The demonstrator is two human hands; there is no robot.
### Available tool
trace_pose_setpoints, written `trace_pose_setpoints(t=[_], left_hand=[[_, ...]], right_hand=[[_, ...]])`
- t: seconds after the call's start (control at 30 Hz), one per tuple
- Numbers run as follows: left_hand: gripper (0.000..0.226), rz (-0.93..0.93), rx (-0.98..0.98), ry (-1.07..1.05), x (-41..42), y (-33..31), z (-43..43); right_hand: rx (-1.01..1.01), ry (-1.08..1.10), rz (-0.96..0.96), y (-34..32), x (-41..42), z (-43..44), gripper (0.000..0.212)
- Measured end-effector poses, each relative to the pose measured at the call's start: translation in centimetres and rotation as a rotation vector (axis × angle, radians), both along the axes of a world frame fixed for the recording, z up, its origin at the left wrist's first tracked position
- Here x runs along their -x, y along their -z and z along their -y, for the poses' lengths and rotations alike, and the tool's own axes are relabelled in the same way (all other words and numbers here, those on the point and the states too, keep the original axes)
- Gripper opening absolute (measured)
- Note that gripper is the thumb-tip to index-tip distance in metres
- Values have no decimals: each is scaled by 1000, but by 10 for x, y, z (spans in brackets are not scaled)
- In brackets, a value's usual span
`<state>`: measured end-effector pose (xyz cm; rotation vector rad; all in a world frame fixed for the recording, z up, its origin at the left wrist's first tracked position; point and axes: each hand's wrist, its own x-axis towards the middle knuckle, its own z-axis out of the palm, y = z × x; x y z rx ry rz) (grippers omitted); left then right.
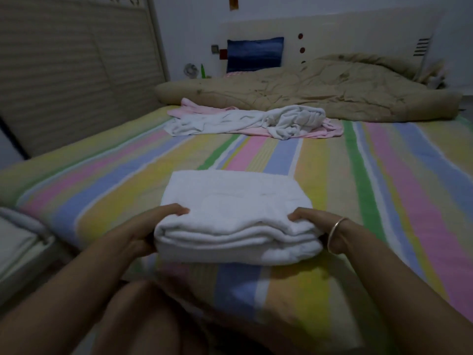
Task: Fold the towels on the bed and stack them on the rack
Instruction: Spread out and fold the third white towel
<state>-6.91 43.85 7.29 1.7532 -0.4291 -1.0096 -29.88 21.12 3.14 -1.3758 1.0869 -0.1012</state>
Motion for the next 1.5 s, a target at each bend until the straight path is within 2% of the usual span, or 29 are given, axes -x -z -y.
trace_pose_setpoints(t=[0.03, 0.1, 0.2, 0.33, 0.43, 0.53, 0.63, 0.73, 0.8, 0.83, 0.87, 0.93, 0.97, 1.03, 1.1, 1.13, 1.17, 1.23, 1.33, 1.43, 1.5], left_hand=[[14, -1, 5, -46, -10, 2, -15], [14, 7, -2, -129, -40, 6, -53], [14, -6, 31, -249, -89, 8, -121], [19, -33, 57, -426, -156, 16, -230], [30, -37, 67, -581, -202, 23, -293], [51, -23, 99, -762, -247, 32, -343], [38, 10, 213, -941, -277, 46, -383], [51, 57, 365, -1052, -287, 60, -404], [46, 59, 379, -1082, -292, 72, -417], [44, 47, 328, -1089, -293, 80, -423], [53, 48, 232, -1096, -296, 91, -431], [97, 119, -35, -1050, -295, 108, -435], [108, 220, -167, -1026, -295, 114, -435], [103, 538, -391, -952, -291, 108, -424], [84, 977, -593, -890, -293, 93, -409], [76, 1124, -654, -839, -298, 85, -402], [68, 1167, -723, -756, -307, 82, -396], [60, 1109, -845, -599, -323, 99, -389], [76, 1002, -922, -515, -334, 150, -392], [77, 1004, -908, -536, -340, 179, -396], [76, 1015, -923, -520, -344, 181, -394]], right_hand=[[-17, -4, 35, -3, -16, -13, 31], [-52, -14, 77, -6, -57, -41, 26], [2, -47, 96, -7, -136, -93, 32], [145, -154, 130, -17, -249, -186, 50], [251, -265, 172, -28, -317, -247, 51], [349, -407, 209, -31, -393, -290, 47], [429, -488, 243, -29, -474, -323, 59], [496, -503, 307, -17, -532, -350, 50], [492, -525, 297, 2, -559, -365, 57], [505, -554, 268, 15, -565, -371, 67], [537, -613, 218, 31, -570, -378, 76], [660, -695, 142, 56, -569, -383, 77], [742, -709, 155, 68, -571, -385, 71], [973, -695, 267, 76, -573, -390, 62], [1287, -657, 373, 77, -580, -405, 61], [1443, -632, 392, 74, -584, -415, 58], [1534, -647, 386, 71, -587, -428, 55], [1534, -811, 277, 69, -591, -450, 59], [1408, -1087, -17, 98, -599, -456, 66], [1423, -1077, -24, 127, -597, -448, 83], [1421, -1075, -31, 133, -598, -447, 85]])
